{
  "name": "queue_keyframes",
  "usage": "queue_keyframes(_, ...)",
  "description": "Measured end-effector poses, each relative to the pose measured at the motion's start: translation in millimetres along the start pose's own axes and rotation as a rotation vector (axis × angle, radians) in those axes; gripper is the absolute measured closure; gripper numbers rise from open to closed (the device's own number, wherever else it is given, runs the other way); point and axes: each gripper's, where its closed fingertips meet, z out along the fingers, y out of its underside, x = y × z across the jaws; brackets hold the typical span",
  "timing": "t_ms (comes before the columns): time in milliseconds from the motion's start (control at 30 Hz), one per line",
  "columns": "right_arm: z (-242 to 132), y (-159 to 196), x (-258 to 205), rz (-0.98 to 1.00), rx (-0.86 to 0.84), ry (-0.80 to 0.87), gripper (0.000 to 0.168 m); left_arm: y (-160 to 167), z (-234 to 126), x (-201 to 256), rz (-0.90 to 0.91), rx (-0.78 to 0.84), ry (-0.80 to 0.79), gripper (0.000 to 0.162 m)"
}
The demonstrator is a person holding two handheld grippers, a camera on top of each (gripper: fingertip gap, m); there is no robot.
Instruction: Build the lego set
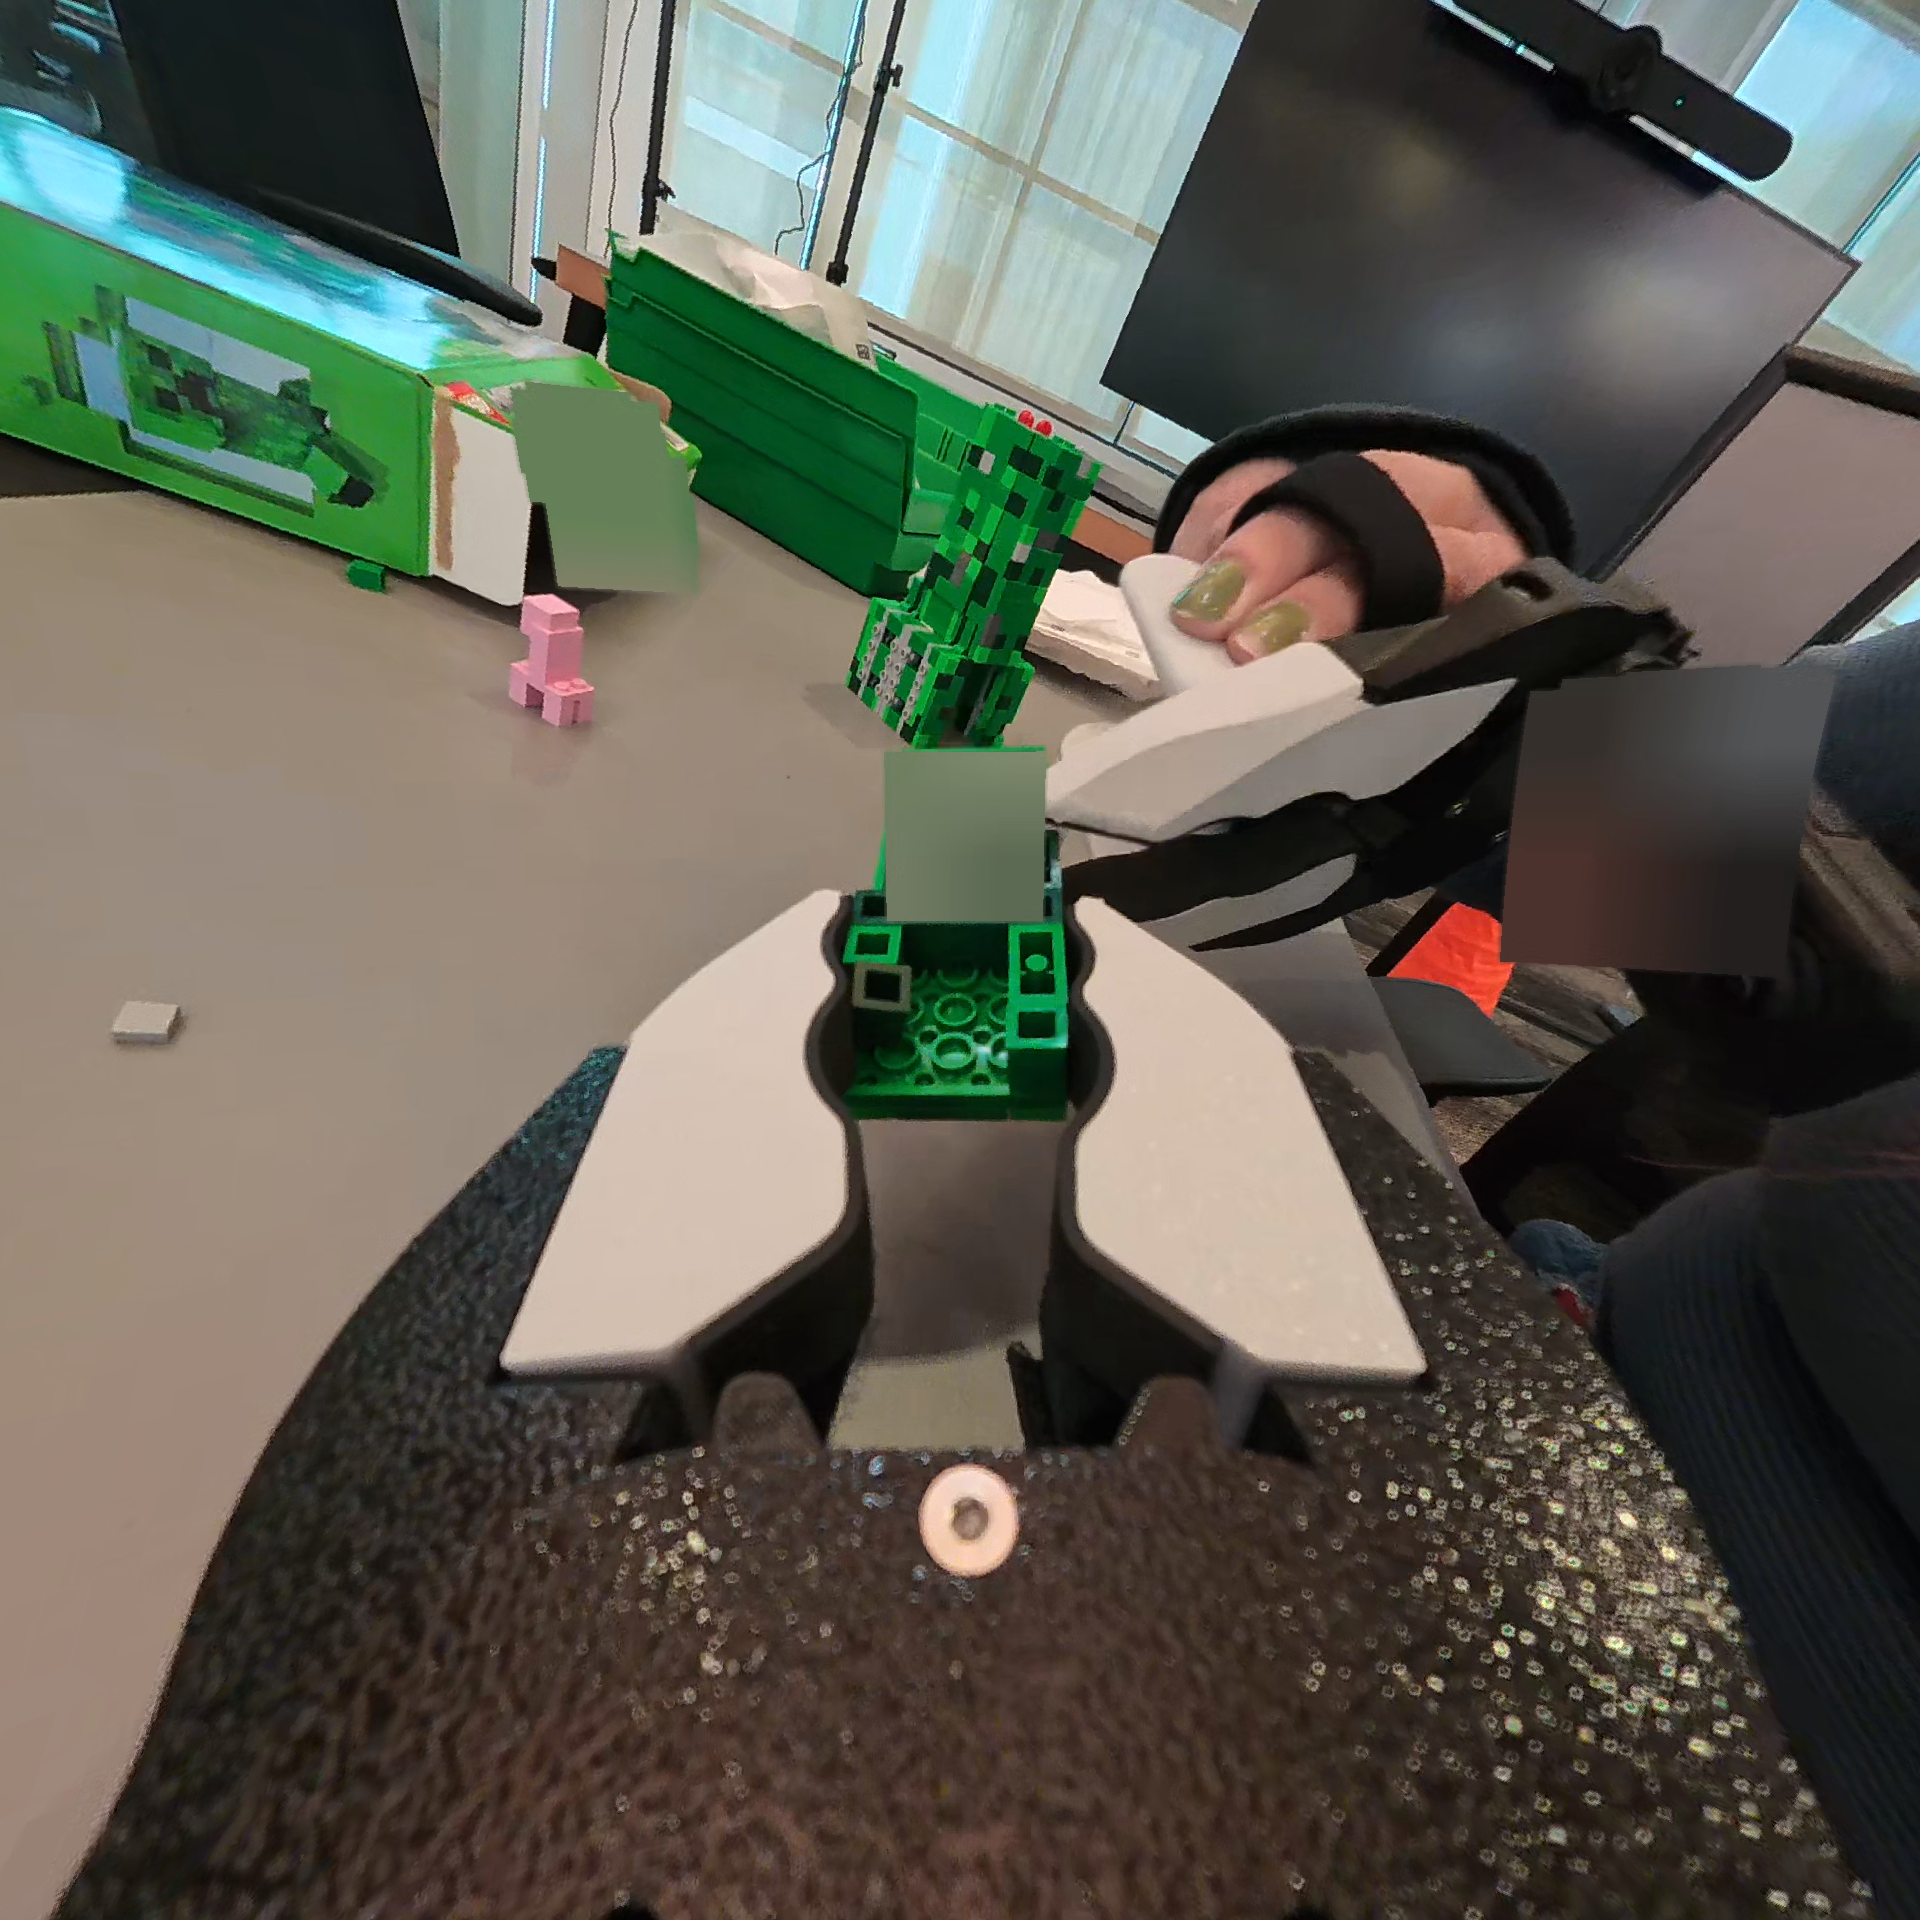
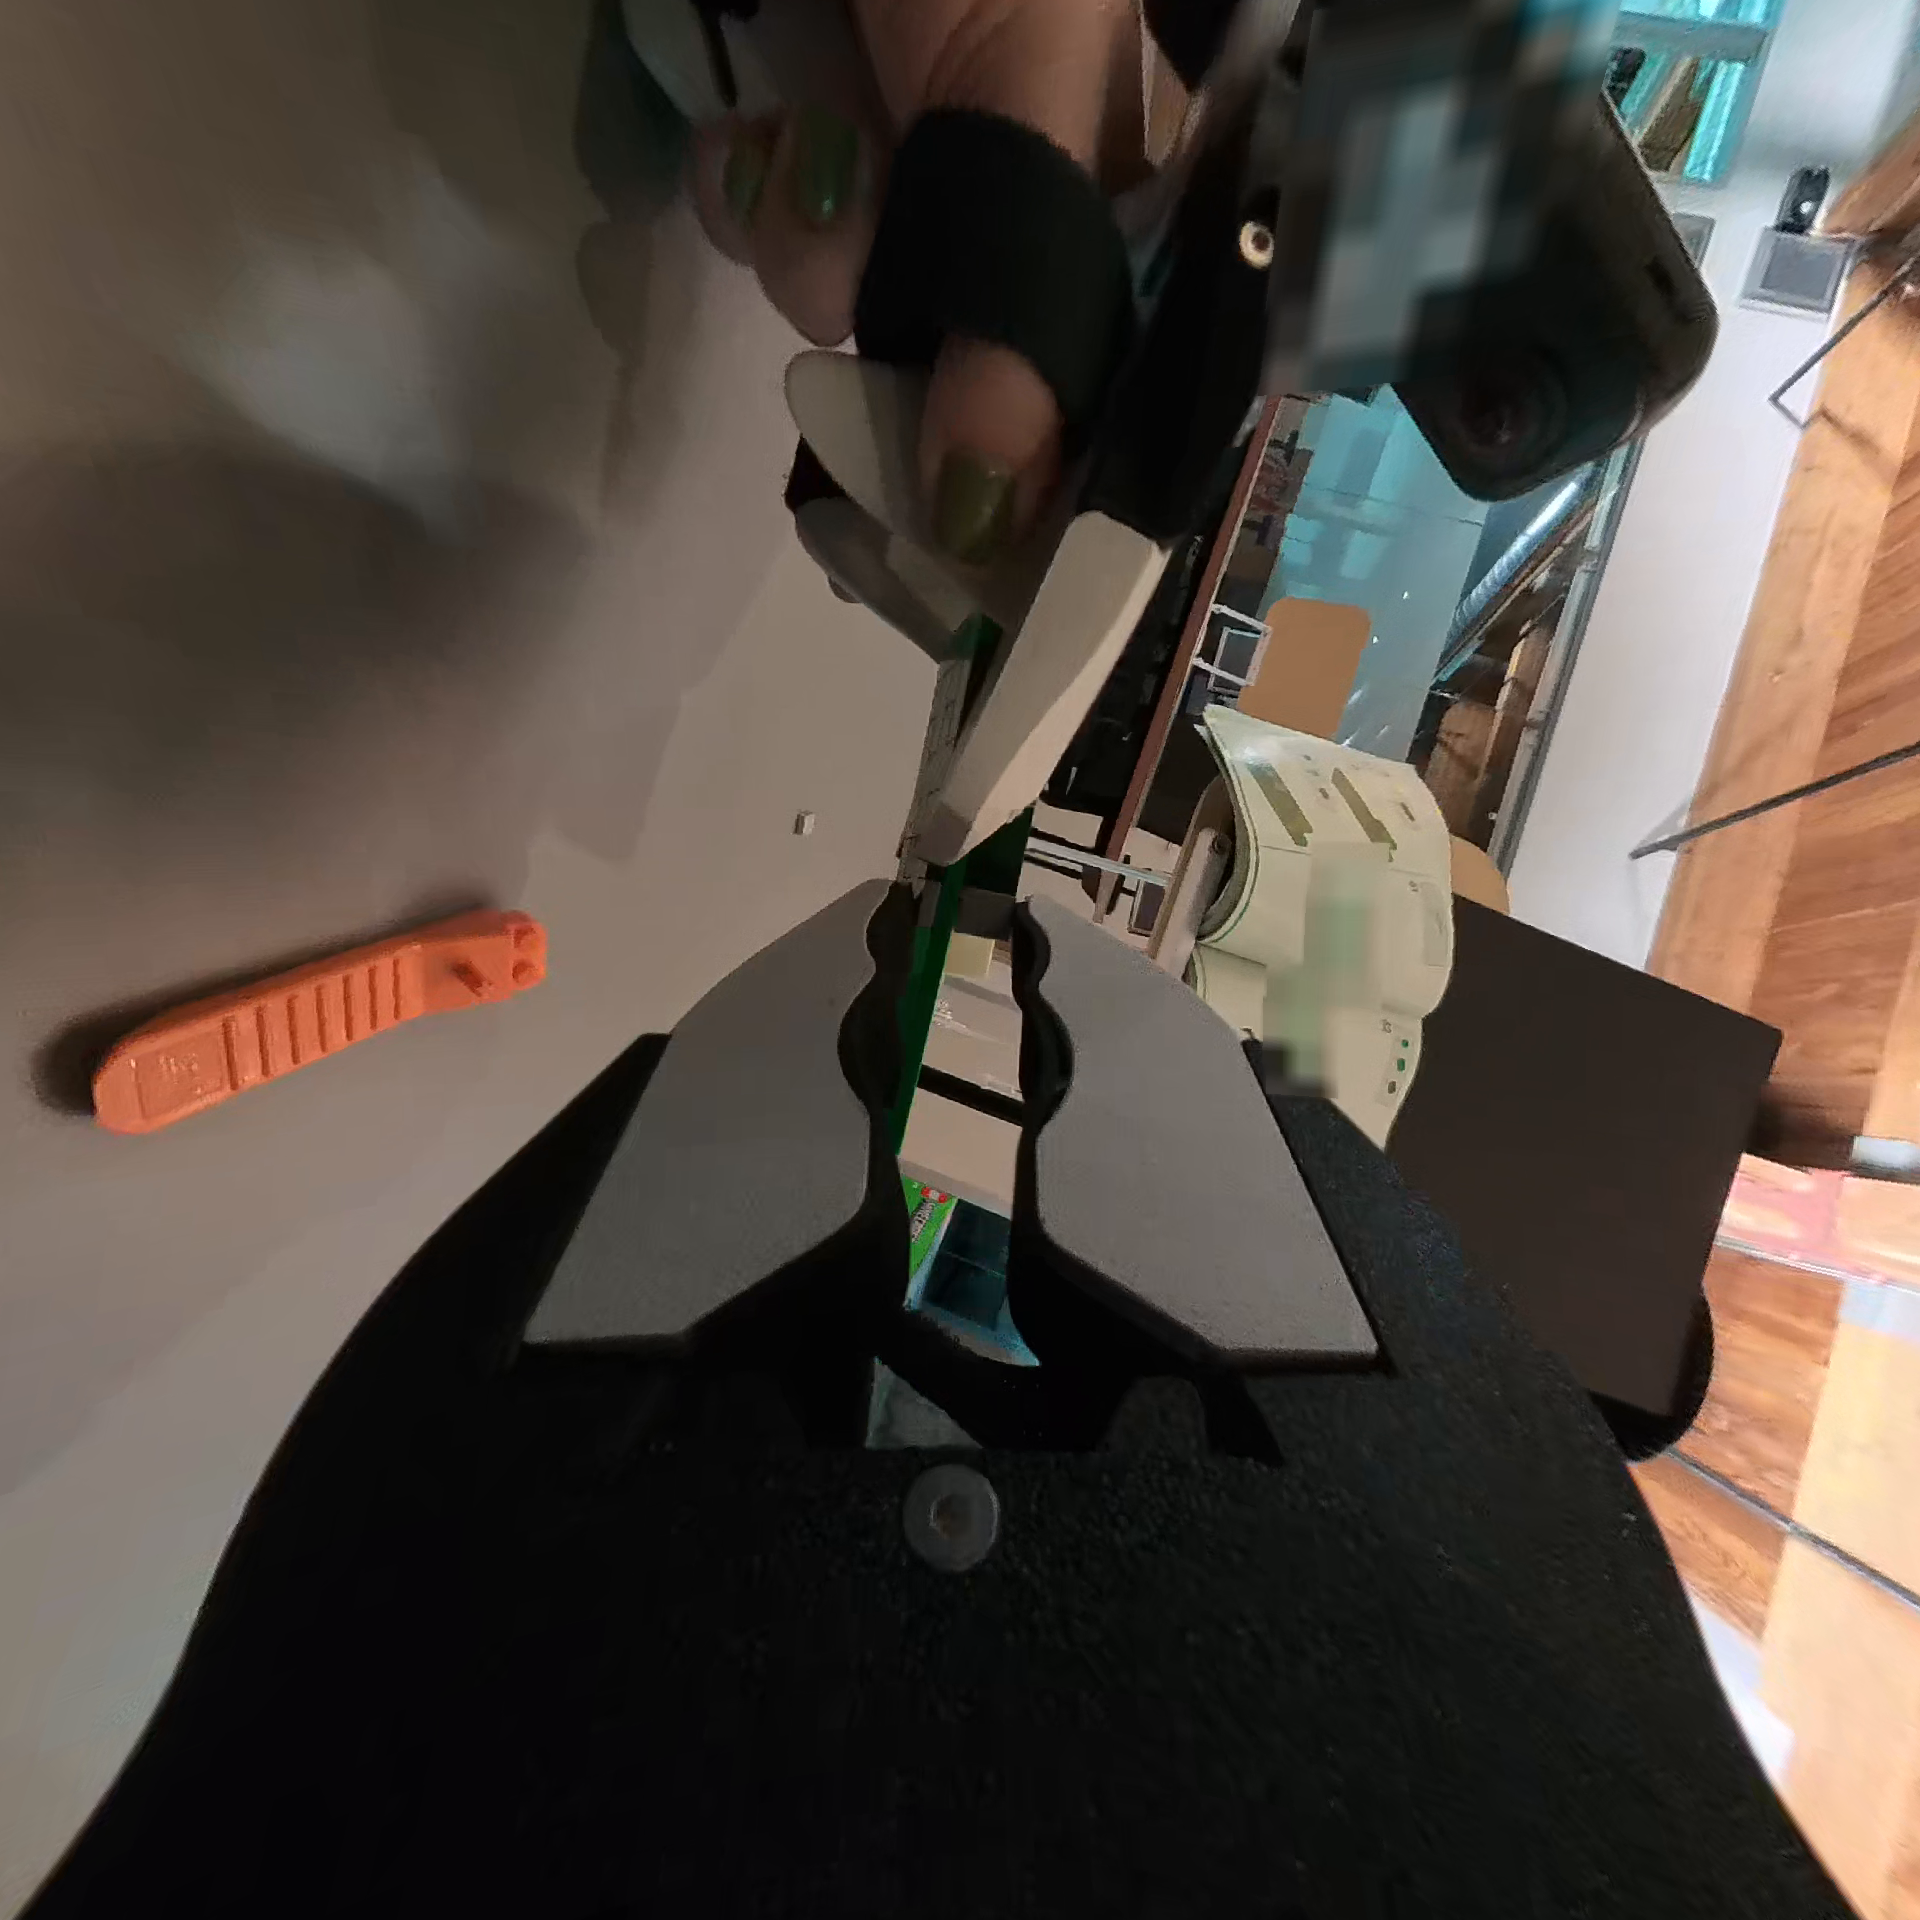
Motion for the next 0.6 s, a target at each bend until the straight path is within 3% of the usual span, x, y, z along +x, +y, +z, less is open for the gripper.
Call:
queue_keyframes(200,0.9,-0.3,5.1,0.206,0.039,-0.023,0.150,-2.5,-1.9,-0.6,-0.066,0.026,0.034,0.126)
queue_keyframes(600,-1.9,-3.5,8.2,0.321,0.119,-0.046,0.144,-2.8,-2.9,0.6,-0.126,0.031,0.084,0.126)
